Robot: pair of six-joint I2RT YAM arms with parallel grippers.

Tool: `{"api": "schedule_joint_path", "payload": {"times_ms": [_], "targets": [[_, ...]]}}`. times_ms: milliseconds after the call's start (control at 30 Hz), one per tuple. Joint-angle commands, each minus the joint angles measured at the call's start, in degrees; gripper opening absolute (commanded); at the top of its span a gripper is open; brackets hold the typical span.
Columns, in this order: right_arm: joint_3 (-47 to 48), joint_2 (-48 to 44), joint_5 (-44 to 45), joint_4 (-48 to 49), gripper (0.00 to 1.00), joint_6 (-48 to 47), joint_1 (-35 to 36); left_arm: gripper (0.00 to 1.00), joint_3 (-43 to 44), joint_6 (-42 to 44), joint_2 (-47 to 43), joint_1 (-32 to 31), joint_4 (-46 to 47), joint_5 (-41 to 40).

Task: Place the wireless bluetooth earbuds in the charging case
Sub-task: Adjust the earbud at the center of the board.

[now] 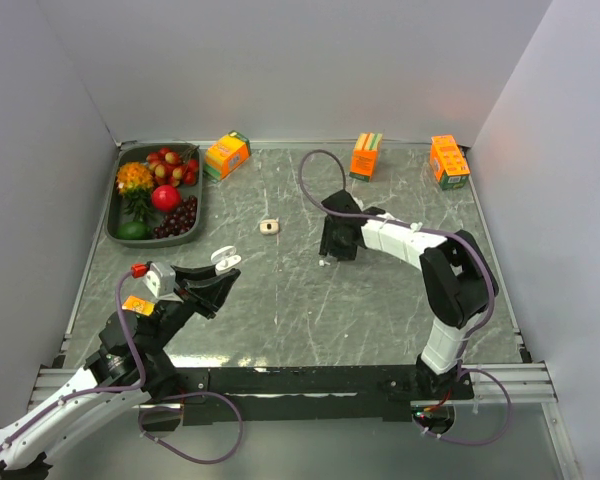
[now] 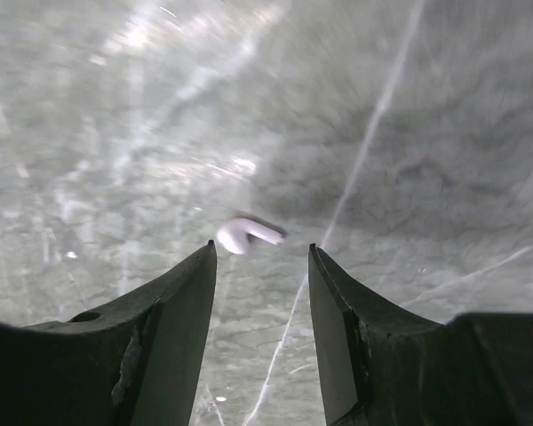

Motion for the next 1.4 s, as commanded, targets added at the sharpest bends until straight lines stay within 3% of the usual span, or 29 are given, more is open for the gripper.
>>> {"api": "schedule_joint_path", "payload": {"times_ms": [0,300,700,1367], "targets": [[7.1,-2.4,5.9,-4.1,0.53,-10.7,2.0,0.01,1.1,-1.0,0.5,-0.1,3.2,0.5],[10.3,1.7,2.7,-4.7,0.51,-30.9,7.1,0.01,1.0,-0.8,-0.2,-0.1,3.7,1.7],[4.0,1.1,-1.8,2.5,0.48,-44.4,6.8,0.01,0.6,0.5,-0.2,-0.1,5.0,6.2],[9.6,9.4,0.1,-2.2,0.45,-44.1,7.3,0.01,1.1,0.6,-0.3,-0.1,4.1,7.2]]}}
